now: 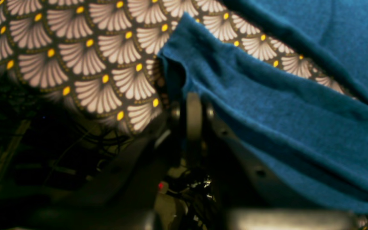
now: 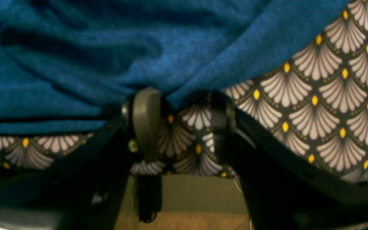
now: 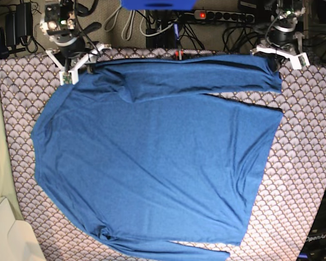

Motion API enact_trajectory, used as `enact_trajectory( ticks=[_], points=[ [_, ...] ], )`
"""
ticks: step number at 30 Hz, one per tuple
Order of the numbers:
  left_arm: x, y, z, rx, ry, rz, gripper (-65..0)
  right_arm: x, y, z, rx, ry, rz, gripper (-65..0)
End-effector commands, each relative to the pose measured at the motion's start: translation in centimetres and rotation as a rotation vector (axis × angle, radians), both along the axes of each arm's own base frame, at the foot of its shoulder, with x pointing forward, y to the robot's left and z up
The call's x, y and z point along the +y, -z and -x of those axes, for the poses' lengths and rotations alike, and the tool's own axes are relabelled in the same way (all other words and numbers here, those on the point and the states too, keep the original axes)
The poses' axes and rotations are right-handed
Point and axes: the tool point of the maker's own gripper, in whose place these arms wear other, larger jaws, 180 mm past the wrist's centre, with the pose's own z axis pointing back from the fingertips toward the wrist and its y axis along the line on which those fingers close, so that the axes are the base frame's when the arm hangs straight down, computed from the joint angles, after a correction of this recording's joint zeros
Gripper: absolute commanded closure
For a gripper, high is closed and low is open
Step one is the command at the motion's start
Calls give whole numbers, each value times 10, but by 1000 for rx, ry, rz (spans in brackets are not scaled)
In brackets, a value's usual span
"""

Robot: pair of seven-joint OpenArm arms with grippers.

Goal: Fold the T-shirt properly
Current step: 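Close both grippers on the shirt's shoulder edge, then lift the shoulder edge with both grippers, folding it over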

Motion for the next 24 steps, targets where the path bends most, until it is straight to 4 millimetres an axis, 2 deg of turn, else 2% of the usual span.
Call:
enact_trajectory(
  ticks=[1, 4, 10, 16, 24],
  points=[
    [3, -10, -5, -38, 5, -14, -6, -2, -5, -3, -23, -7, 6, -269],
    [3, -10, -6, -38, 8, -15, -6, -2, -6, -3, -23, -7, 7, -236],
    [3, -11, -7, -38, 15, -23, -6, -2, -4, -2, -18, -7, 7, 0],
    [3, -13, -11, -49, 14, -24, -6, -2, -9, -5, -32, -9, 8, 0],
    [-5, -49, -32, -149, 41, -38, -6, 0, -35, -16, -106, -17, 17, 0]
  ],
)
